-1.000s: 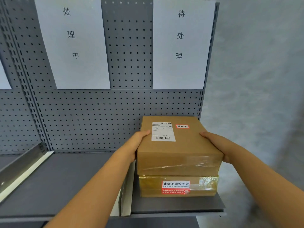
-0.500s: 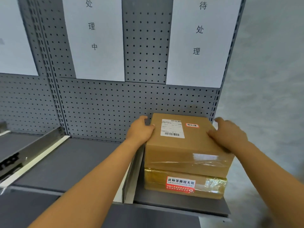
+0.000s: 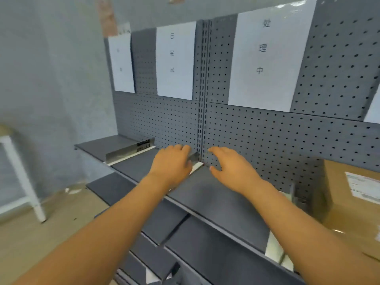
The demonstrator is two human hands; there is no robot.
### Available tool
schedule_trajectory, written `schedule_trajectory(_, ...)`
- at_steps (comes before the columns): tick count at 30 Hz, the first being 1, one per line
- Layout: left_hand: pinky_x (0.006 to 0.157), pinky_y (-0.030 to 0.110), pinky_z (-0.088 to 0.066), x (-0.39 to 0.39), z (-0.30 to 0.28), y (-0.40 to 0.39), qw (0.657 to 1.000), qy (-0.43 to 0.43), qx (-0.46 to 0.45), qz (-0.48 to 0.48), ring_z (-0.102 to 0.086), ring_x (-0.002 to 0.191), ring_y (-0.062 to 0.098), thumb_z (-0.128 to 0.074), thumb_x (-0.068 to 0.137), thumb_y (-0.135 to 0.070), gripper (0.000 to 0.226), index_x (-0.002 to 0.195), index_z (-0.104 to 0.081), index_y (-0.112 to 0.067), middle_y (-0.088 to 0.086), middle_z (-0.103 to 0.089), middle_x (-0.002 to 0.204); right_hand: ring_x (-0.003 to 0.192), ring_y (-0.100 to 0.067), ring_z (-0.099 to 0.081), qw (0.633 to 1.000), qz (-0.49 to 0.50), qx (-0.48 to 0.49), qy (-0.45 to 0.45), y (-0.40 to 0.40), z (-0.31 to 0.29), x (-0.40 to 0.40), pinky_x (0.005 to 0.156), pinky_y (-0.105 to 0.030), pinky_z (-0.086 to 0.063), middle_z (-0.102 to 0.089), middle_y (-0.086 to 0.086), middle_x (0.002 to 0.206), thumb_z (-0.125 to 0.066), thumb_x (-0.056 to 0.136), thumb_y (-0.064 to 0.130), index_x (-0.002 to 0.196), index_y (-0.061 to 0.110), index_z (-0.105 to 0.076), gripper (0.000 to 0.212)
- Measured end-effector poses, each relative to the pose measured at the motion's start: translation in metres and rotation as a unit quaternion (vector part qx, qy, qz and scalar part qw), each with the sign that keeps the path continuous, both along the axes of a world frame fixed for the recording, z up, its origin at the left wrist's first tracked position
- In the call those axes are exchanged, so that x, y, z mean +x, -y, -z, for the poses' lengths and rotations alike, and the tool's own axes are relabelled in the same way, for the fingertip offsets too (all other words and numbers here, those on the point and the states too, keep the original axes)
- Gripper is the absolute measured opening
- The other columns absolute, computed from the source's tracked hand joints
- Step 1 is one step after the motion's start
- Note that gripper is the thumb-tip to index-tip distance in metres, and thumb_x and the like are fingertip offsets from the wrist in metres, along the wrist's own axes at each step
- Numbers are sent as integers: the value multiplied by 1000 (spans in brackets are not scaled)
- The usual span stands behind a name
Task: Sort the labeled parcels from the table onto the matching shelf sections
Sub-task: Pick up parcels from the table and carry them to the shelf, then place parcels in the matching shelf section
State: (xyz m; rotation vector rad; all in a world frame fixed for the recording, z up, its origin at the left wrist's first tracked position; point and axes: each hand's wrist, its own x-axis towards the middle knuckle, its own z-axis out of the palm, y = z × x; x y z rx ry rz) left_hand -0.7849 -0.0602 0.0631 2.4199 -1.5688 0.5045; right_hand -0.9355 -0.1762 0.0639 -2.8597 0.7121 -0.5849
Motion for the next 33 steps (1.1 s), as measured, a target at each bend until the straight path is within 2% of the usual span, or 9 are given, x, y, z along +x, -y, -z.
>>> schedule_trajectory(2, 87, 39, -46, 48, 5, -45, 999, 13, 11, -39, -55, 109, 30, -45, 98, -30, 41, 137, -46, -16, 9, -59, 124, 127, -30, -46, 999, -34, -7, -8, -29, 4, 53, 105, -44, -41, -52, -9, 136, -51, 100, 28, 146, 17, -40, 49)
schedule_trajectory(6, 91, 38, -43, 150, 17, -144, 992, 9, 17, -122, -54, 115, 31, -44, 99, -31, 44, 140, -43, -16, 9, -57, 130, 134, -29, -42, 995, -102, -15, -10, -102, 14, 166, 109, -44, -38, -46, -8, 146, -51, 101, 29, 152, 18, -33, 56)
schedule_trajectory(11, 96, 39, -45, 270, 20, -277, 978, 18, 17, -207, -54, 120, 30, -41, 101, -37, 47, 145, -40, -19, 7, -55, 136, 131, -30, -43, 985, -172, -25, -3, -210, 19, 313, 105, -41, -39, -46, -9, 145, -50, 100, 28, 153, 19, -31, 57)
schedule_trajectory(17, 92, 38, -43, 394, 14, -410, 954, 21, 15, -297, -53, 118, 28, -43, 100, -35, 47, 144, -39, -20, 5, -57, 131, 130, -30, -43, 964, -263, -28, -5, -331, 16, 476, 102, -38, -39, -46, -9, 144, -50, 99, 26, 152, 18, -32, 56)
schedule_trajectory(26, 92, 36, -43, 613, 46, -539, 918, 13, 16, -395, -54, 117, 26, -44, 100, -35, 47, 145, -39, -20, 4, -57, 130, 130, -28, -44, 933, -359, -18, -13, -452, 46, 736, 104, -42, -40, -48, -7, 141, -51, 98, 26, 150, 19, -35, 56)
schedule_trajectory(33, 96, 38, -45, 819, 36, -611, 899, 7, 20, -437, -54, 119, 26, -45, 99, -36, 49, 145, -40, -20, 5, -57, 133, 132, -29, -42, 922, -387, -18, -20, -512, 38, 972, 104, -40, -40, -46, -8, 146, -51, 98, 27, 152, 18, -32, 58)
